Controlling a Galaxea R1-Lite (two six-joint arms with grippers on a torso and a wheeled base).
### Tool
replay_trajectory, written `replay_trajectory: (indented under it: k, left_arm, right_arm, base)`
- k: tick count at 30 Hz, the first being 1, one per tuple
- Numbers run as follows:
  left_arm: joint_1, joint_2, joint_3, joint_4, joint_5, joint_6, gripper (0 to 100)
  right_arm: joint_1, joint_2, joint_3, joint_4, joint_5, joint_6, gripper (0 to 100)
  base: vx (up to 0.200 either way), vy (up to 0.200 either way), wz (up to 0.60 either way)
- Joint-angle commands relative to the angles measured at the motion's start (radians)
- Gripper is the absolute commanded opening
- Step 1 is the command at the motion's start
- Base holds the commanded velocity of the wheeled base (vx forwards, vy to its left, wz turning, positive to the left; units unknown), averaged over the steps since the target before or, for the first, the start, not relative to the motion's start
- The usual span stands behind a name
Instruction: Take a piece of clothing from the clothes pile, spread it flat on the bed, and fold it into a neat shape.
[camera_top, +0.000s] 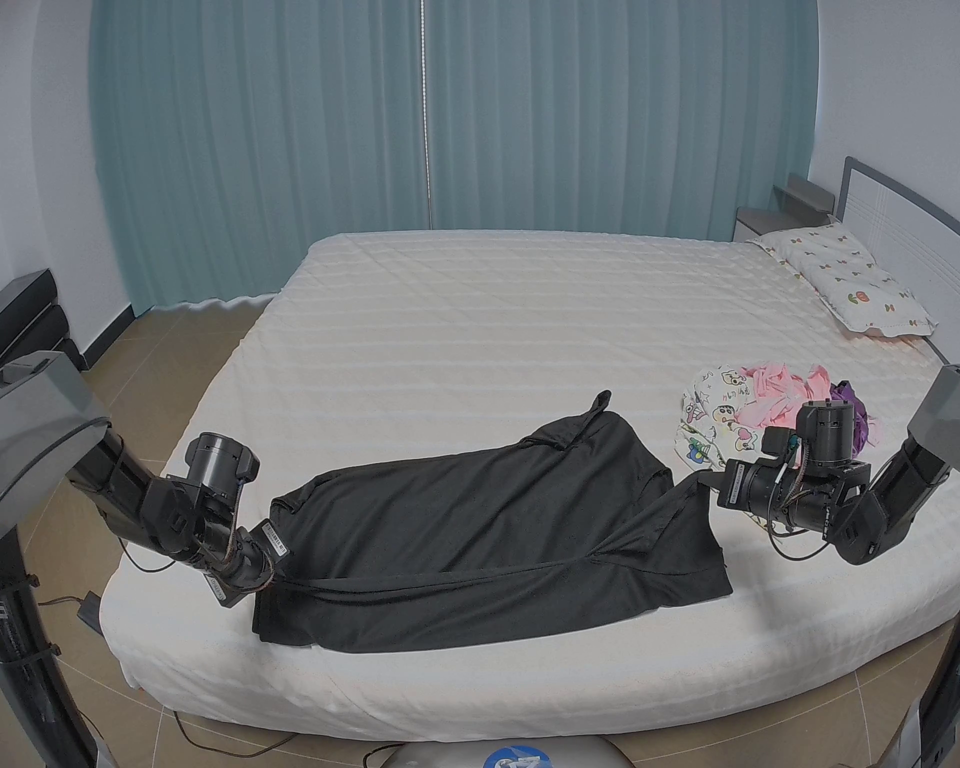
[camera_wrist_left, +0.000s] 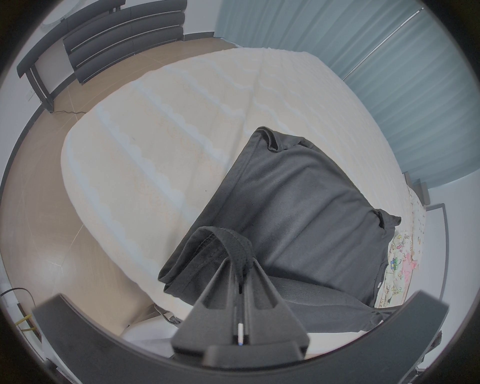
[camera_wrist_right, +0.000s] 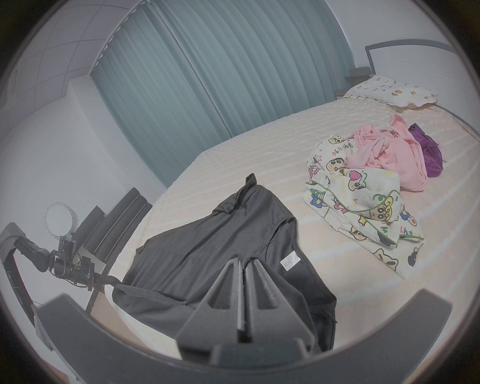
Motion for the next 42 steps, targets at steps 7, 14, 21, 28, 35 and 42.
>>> replay_trajectory:
  k: [7, 14, 21, 28, 35, 42]
  left_arm:
    - [0.025, 0.113, -0.092, 0.009, 0.0, -0.002, 0]
    - [0.038, 0.13, -0.098, 0.009, 0.0, -0.019, 100]
    - [0.053, 0.123, -0.082, 0.008, -0.001, -0.021, 100]
    - [0.053, 0.109, -0.069, 0.009, -0.003, -0.021, 100]
    - [0.053, 0.103, -0.064, 0.009, -0.003, -0.019, 100]
    - [0.055, 0.095, -0.064, 0.009, -0.004, -0.019, 100]
  right_arm:
    - [0.006, 0.066, -0.055, 0.003, 0.0, 0.014, 0]
    - [0.009, 0.018, -0.008, 0.006, 0.001, 0.029, 0]
    - [0.025, -0.143, 0.11, 0.117, 0.029, 0.054, 0]
    - [0.011, -0.198, 0.199, 0.204, 0.035, 0.043, 0]
    - [0.006, -0.151, 0.264, 0.279, 0.033, -0.038, 100]
    - [-0.04, -0.138, 0.19, 0.271, 0.052, -0.026, 100]
  base:
    - [0.0, 0.0, 0.0]
    - [0.0, 0.0, 0.0]
    - [0.0, 0.0, 0.0]
    - [0.0, 0.0, 0.0]
    - [0.0, 0.0, 0.0]
    - [0.0, 0.0, 0.0]
